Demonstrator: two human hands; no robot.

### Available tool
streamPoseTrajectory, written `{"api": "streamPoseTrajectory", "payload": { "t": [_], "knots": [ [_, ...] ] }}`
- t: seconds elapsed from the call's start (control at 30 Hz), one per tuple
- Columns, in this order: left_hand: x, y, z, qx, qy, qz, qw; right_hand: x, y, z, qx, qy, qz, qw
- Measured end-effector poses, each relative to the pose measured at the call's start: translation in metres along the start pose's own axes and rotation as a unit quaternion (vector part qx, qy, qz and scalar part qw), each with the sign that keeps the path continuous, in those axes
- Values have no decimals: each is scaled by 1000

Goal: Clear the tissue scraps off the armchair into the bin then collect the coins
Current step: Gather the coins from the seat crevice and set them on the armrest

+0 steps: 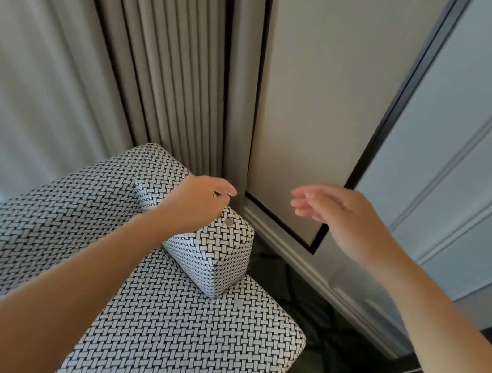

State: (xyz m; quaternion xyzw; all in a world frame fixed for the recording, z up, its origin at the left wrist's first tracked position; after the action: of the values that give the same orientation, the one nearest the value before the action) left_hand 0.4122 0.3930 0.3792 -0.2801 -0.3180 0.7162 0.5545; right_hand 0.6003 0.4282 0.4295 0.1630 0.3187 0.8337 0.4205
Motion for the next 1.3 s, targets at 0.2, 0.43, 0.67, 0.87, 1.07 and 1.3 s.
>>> {"api": "streamPoseTrajectory", "payload": {
  "t": [0.2,0.43,0.67,0.87,1.07,1.3],
  "knots": [
    [-52,-17,-1,-27,45,4,999,-9,21,-17,8,19,2,1000],
    [-128,3,6,-92,50,25,994,-51,51,-53,36,18,-5,999],
    [-209,-14,38,-92,45,-25,994,-126,103,-64,94,-28,-10,995],
    [-251,-17,42,-118,65,-51,990,-191,110,-88,117,-49,-34,991],
    [-263,-4,36,-136,73,-45,987,-212,100,-93,145,-98,-54,983],
    [-252,29,45,-146,63,-7,987,-179,94,-100,142,-94,-57,984]
  ]
}}
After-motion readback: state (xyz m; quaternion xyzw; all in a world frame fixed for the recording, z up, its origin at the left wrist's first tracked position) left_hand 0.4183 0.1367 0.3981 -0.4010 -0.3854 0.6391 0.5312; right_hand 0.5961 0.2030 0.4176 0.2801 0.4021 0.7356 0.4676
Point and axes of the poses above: each hand's wrist, its own x-axis towards the middle knuckle, its own z-axis out of the back of the hand, y = z × x, the point moved 10 cm from there along x, towards the middle knuckle, and after that the axes turned 14 degrees about -x, right-handed, at the moved point
